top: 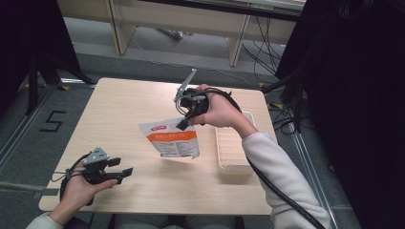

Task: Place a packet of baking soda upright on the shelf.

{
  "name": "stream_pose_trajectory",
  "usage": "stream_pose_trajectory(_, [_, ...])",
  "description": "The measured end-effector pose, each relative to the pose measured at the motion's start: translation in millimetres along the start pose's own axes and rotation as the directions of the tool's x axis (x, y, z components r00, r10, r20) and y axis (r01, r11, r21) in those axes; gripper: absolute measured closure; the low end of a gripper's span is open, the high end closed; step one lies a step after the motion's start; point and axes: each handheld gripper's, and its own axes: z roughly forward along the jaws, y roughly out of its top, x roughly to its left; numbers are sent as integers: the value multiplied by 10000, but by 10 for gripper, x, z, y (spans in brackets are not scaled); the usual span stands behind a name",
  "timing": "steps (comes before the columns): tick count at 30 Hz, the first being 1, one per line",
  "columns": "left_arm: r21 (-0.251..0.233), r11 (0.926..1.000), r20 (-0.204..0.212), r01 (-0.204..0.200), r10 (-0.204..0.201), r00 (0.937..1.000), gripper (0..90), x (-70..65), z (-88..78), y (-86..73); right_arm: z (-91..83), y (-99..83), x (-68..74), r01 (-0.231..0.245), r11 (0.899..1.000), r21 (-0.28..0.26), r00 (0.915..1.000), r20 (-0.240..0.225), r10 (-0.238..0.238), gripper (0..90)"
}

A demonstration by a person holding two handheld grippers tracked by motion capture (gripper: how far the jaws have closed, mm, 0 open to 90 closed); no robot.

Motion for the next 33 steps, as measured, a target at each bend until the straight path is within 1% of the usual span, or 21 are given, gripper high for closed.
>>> stream_pose_trajectory(3, [-4, 10000, 15, 8, -8, 10000, 315, 1, 0, -1, -87, -44, 19, 256, 9993, -256, 9997, 67, -255, 900])
stream_pose_trajectory(4, [8, 10000, 38, -9, 9, 10000, 315, 2, -2, 0, -99, -58, 30, 172, 9995, -268, 9997, 159, -168, 900])
stream_pose_trajectory(5, [-10, 9999, 61, -134, 134, 9999, 315, 4, -4, 1, -117, -71, 41, 131, 9997, -188, 9997, 193, -127, 900])
stream_pose_trajectory(6, [-10, 9999, 61, -134, 134, 9999, 315, 4, -4, 1, -117, -71, 41, 131, 9997, -188, 9997, 193, -127, 900])
stream_pose_trajectory(7, [-76, 9999, 90, -98, 98, 9999, 315, -2, -1, 1, -134, -84, 43, 242, 9994, -234, 9994, 239, -236, 900])
stream_pose_trajectory(8, [-92, 10000, 71, 30, -29, 10000, 315, -9, -2, -1, -167, -113, 45, 340, 9992, -222, 9992, 241, -334, 900])
stream_pose_trajectory(9, [-71, 10000, 79, 2, -2, 10000, 315, -5, -5, -1, -185, -130, 53, 259, 9995, -197, 9992, 324, -252, 900])
stream_pose_trajectory(12, [-91, 10000, 70, -30, 30, 10000, 315, 1, -5, -2, -217, -166, 62, 175, 9997, -175, 9994, 315, -169, 900])
stream_pose_trajectory(13, [-92, 10000, 71, -23, 24, 10000, 315, 2, -6, -1, -230, -182, 53, 294, 9994, -187, 9991, 318, -288, 900])
stream_pose_trajectory(14, [-96, 10000, 78, -14, 15, 10000, 316, 4, -6, -1, -250, -199, 56, 184, 9997, -142, 9993, 330, -179, 900])
stream_pose_trajectory(16, [-99, 9999, 87, -13, 14, 10000, 315, 2, -5, -1, -289, -242, 42, 240, 9995, -207, 9990, 384, -232, 900])
stream_pose_trajectory(18, [-55, 10000, 62, -19, 20, 10000, 315, 1, -7, 2, -301, -256, 44, 189, 9997, -184, 9991, 395, -182, 900])
stream_pose_trajectory(19, [-58, 10000, 64, -28, 28, 10000, 315, 1, -7, 1, -313, -269, 57, -6, 9999, -111, 9993, 369, 11, 900])
stream_pose_trajectory(20, [-68, 10000, 74, -35, 35, 10000, 316, 0, -6, 1, -315, -277, 45, 180, 9997, -151, 9990, 411, -174, 900])
stream_pose_trajectory(22, [-67, 10000, 85, -24, 24, 10000, 316, -1, -7, 1, -340, -301, 53, 66, 10000, -19, 9991, 408, -65, 900])
stream_pose_trajectory(25, [-85, 10000, 98, -18, 19, 10000, 316, -1, -8, 2, -339, -312, 50, 153, 9999, -80, 9995, 291, -151, 900])
stream_pose_trajectory(26, [-90, 10000, 109, -13, 14, 9999, 316, 0, -7, 1, -348, -320, 61, 28, 10000, 24, 9993, 361, -29, 900])
stream_pose_trajectory(29, [-77, 10000, 101, -9, 10, 9999, 316, 0, -7, 2, -373, -348, 44, 259, 9995, -165, 9992, 325, -253, 900])
stream_pose_trajectory(30, [-83, 10000, 97, -8, 9, 10000, 316, 0, -7, 2, -389, -359, 52, 63, 10000, -46, 9992, 391, -61, 900])
stream_pose_trajectory(32, [-84, 10000, 97, -8, 9, 10000, 316, 0, -7, 2, -397, -366, 46, 126, 9999, -76, 9991, 395, -123, 900])
stream_pose_trajectory(33, [-75, 10000, 97, -14, 15, 10000, 316, 0, -7, 2, -410, -374, 52, 53, 10000, -31, 9991, 410, -52, 900])
